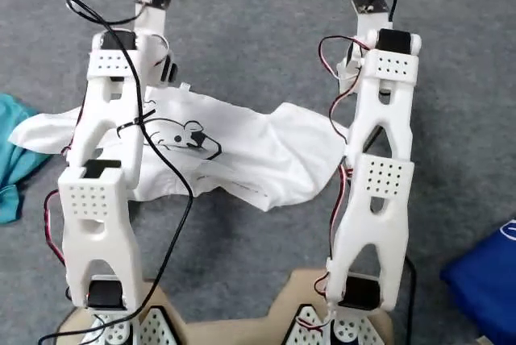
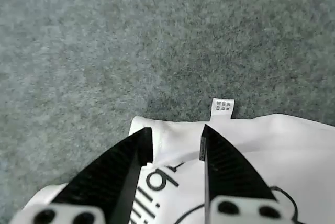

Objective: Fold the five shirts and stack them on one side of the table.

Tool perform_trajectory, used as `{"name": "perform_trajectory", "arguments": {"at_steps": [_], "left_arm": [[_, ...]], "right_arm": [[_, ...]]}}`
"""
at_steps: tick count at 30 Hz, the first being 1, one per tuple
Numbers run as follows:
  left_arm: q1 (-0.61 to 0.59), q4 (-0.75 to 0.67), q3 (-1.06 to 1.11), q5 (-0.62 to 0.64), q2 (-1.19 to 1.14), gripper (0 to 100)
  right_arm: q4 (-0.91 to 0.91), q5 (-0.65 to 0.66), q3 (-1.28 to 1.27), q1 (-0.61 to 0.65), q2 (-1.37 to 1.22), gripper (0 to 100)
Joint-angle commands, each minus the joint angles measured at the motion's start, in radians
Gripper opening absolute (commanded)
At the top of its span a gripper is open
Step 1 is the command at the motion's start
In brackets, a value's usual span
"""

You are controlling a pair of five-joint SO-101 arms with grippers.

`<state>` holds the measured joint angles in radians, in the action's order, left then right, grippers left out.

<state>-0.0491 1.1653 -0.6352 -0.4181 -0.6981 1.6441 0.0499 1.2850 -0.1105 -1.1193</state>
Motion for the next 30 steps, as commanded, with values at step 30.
{"name": "perform_trajectory", "arguments": {"at_steps": [30], "left_arm": [[-0.078, -0.017, -0.048, 0.144, -0.099, 16]], "right_arm": [[0.031, -0.003, 0.082, -0.013, -0.007, 12.4]]}}
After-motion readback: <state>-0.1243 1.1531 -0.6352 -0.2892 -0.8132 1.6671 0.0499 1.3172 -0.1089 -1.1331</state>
